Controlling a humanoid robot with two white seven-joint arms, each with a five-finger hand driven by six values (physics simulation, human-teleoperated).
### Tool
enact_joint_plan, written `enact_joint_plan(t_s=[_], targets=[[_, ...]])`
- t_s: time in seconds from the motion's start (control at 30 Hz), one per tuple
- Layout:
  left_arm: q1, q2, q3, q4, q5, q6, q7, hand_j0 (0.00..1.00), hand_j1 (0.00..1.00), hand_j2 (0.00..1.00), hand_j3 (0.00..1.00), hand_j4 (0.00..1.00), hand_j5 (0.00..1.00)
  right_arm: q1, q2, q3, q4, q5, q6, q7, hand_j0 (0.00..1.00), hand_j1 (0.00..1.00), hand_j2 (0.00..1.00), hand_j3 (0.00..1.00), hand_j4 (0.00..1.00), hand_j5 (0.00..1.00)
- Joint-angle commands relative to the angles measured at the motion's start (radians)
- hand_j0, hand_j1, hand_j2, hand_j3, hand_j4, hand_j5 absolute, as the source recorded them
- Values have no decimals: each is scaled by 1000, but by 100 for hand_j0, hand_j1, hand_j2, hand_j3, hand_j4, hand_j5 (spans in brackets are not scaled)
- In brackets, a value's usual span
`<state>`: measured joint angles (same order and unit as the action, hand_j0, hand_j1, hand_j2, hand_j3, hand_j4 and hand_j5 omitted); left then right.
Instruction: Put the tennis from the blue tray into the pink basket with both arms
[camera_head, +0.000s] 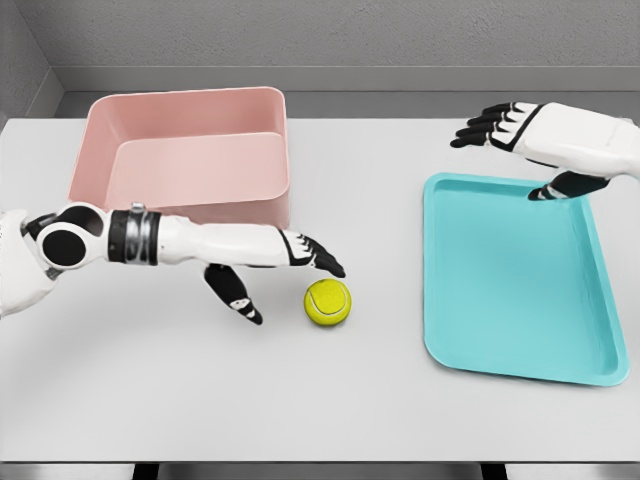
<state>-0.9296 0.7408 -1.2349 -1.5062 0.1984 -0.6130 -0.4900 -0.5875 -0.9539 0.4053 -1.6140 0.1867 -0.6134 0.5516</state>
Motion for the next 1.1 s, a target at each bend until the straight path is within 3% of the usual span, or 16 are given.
enact_joint_plan(t_s=[0.0,0.2,0.4,1.07], targets=[[0,-23,-5,1,26,2,-19,100,100,100,100,100,100,0,3,-16,-3,-18,3,-1,100,100,100,100,100,100],[-1,-57,2,21,32,2,-19,100,100,100,100,100,100,26,4,7,-1,-26,3,4,100,100,100,100,100,100],[-1,-109,8,54,-17,2,-19,100,100,100,100,100,100,21,4,14,3,-26,3,5,100,100,100,100,100,100],[6,-166,-6,149,-59,2,-18,100,100,100,100,100,100,25,26,44,8,-26,3,5,100,100,100,100,100,100]])
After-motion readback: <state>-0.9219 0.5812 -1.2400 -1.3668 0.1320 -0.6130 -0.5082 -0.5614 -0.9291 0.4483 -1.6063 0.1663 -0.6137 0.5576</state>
